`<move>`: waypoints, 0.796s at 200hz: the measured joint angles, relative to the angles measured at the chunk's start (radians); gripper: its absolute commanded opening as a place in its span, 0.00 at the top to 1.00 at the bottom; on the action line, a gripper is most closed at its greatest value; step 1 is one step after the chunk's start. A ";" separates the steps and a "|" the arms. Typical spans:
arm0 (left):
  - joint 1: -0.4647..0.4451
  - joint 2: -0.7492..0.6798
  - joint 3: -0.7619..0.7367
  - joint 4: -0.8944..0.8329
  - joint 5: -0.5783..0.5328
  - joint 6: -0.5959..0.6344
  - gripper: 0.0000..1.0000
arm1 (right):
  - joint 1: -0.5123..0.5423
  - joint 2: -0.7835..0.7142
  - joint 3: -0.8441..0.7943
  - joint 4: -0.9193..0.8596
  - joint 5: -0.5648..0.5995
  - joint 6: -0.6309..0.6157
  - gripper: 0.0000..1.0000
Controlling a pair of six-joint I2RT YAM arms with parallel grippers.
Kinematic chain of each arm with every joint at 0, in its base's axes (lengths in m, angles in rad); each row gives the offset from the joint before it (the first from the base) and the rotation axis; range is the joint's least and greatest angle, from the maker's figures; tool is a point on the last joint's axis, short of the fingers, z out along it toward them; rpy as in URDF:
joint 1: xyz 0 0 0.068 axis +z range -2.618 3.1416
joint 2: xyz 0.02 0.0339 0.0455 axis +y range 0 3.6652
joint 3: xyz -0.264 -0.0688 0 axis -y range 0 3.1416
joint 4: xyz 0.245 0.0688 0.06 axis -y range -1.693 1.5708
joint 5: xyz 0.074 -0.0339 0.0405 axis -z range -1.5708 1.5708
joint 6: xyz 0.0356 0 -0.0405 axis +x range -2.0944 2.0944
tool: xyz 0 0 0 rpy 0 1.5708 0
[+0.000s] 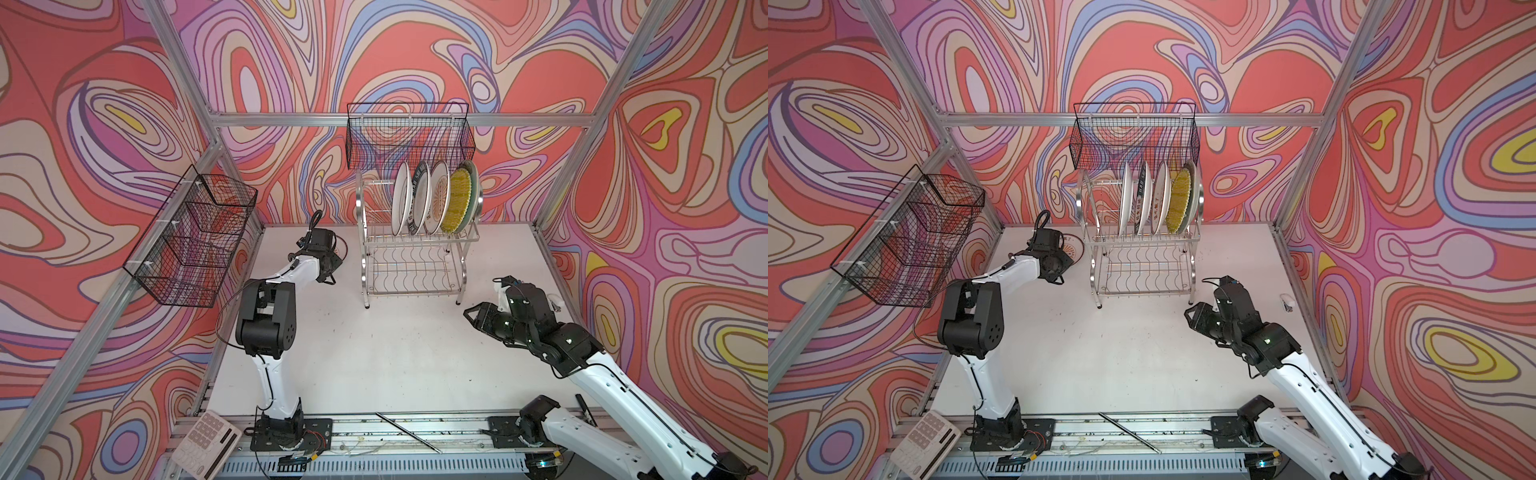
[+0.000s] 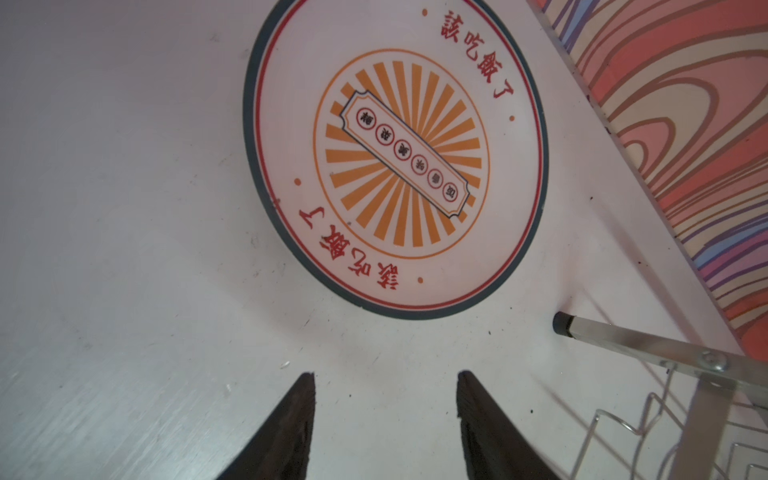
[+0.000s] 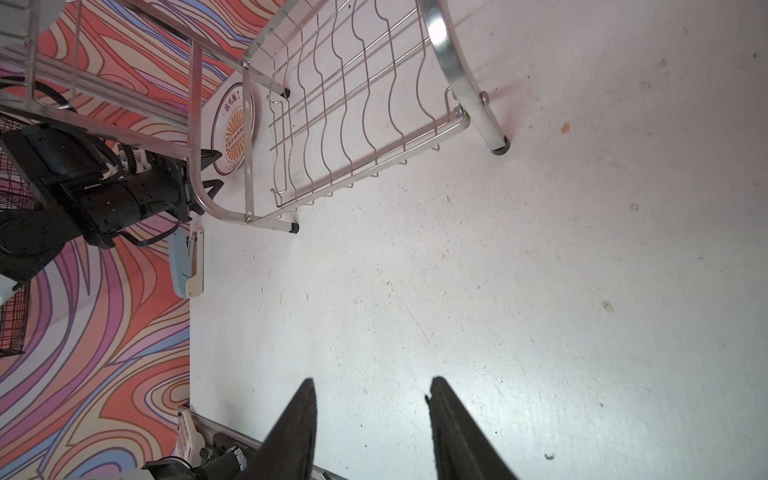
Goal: Load the plates into the dish rack
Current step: 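Lower the left gripper over the sunburst-printed white plate's rim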
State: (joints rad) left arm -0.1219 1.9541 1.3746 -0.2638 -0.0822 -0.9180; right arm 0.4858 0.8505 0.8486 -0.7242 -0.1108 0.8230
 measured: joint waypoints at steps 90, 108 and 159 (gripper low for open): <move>0.006 0.069 0.016 0.039 -0.005 -0.001 0.50 | 0.000 -0.011 0.000 -0.004 -0.001 -0.019 0.54; 0.003 0.070 0.046 0.005 -0.025 0.030 0.50 | 0.000 -0.011 0.000 -0.004 -0.001 -0.020 0.54; -0.002 0.073 0.144 -0.091 -0.079 0.129 0.50 | 0.000 -0.007 -0.002 0.000 -0.003 -0.022 0.54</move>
State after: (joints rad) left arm -0.1238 2.0274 1.5188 -0.3546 -0.1608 -0.7887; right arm 0.4858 0.8436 0.8471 -0.7246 -0.1143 0.8009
